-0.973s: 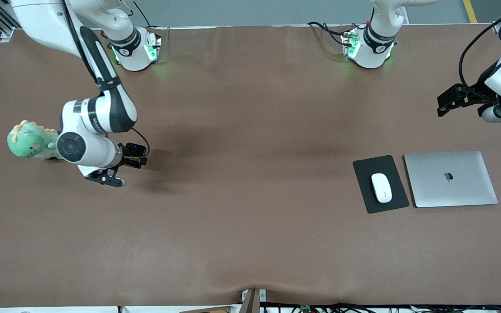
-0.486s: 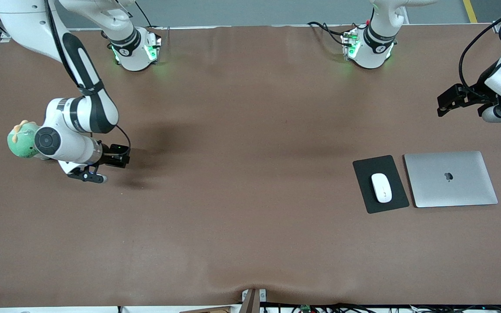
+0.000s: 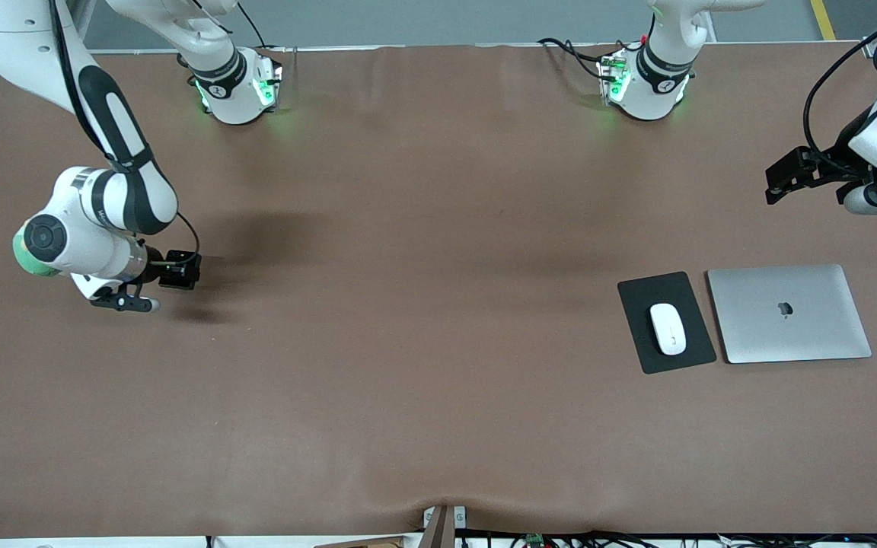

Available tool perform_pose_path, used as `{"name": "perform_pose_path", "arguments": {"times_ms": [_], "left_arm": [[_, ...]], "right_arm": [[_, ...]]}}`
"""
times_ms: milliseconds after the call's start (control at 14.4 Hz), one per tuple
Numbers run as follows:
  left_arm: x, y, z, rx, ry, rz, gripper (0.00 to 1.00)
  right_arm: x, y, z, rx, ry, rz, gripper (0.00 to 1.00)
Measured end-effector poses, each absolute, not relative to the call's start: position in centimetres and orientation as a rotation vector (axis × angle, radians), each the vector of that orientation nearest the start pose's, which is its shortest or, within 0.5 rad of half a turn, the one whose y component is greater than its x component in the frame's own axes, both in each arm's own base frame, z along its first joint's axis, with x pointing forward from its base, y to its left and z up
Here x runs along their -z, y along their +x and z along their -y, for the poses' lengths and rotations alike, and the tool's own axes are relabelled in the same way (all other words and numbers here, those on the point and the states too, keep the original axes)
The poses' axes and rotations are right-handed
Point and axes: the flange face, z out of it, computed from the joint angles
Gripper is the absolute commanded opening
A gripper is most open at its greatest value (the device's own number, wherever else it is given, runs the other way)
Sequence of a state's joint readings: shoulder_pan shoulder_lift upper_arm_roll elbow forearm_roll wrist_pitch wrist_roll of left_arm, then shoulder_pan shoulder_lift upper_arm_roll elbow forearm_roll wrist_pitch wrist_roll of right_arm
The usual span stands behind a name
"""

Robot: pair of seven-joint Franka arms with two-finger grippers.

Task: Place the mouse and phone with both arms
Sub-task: 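Carry the black phone with the right gripper toward the green plush toy, then lower the phone beside the plush toy and open the right gripper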

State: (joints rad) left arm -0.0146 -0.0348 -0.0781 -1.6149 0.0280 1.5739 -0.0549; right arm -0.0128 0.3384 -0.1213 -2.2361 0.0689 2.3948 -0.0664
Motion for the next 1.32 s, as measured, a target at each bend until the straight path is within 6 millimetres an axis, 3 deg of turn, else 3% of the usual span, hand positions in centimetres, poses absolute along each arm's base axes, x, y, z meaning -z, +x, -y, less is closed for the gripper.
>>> {"name": "perform_pose_path", "arguments": {"times_ms": [208, 556, 625, 695, 1042, 1181, 1320], "left_arm": [[-62.4, 54.2, 4.8, -0.002, -3.110, -0.059, 1.00], [-62.5, 54.2, 4.8, -0.001, -3.110, -0.059, 1.00], [-62.5, 54.2, 4.8, -0.001, -3.110, -0.059, 1.00], [-62.5, 54.2, 4.8, -0.001, -3.110, -0.059, 1.00], [-62.5, 54.2, 4.8, -0.001, -3.110, -0.059, 1.00], [-62.5, 54.2, 4.8, 0.001, -3.110, -0.058, 1.00], [-62.7, 54.2, 4.8, 0.008, -3.111, -0.058, 1.00]], "right_arm": [[-19.3, 51.3, 9.3, -0.276, -3.104, -0.165, 0.00], [-17.3, 50.8, 9.0, -0.286, -3.107, -0.076, 0.00], [-16.9, 50.7, 9.0, -0.292, -3.107, -0.072, 0.23], [-16.7, 50.6, 9.0, -0.299, -3.106, -0.069, 0.99], [-17.1, 51.0, 9.0, -0.350, -3.093, -0.067, 1.00], [-19.2, 52.9, 8.9, -0.407, -3.073, -0.057, 1.00], [-23.0, 55.9, 8.6, -0.436, -3.057, -0.035, 1.00]]}}
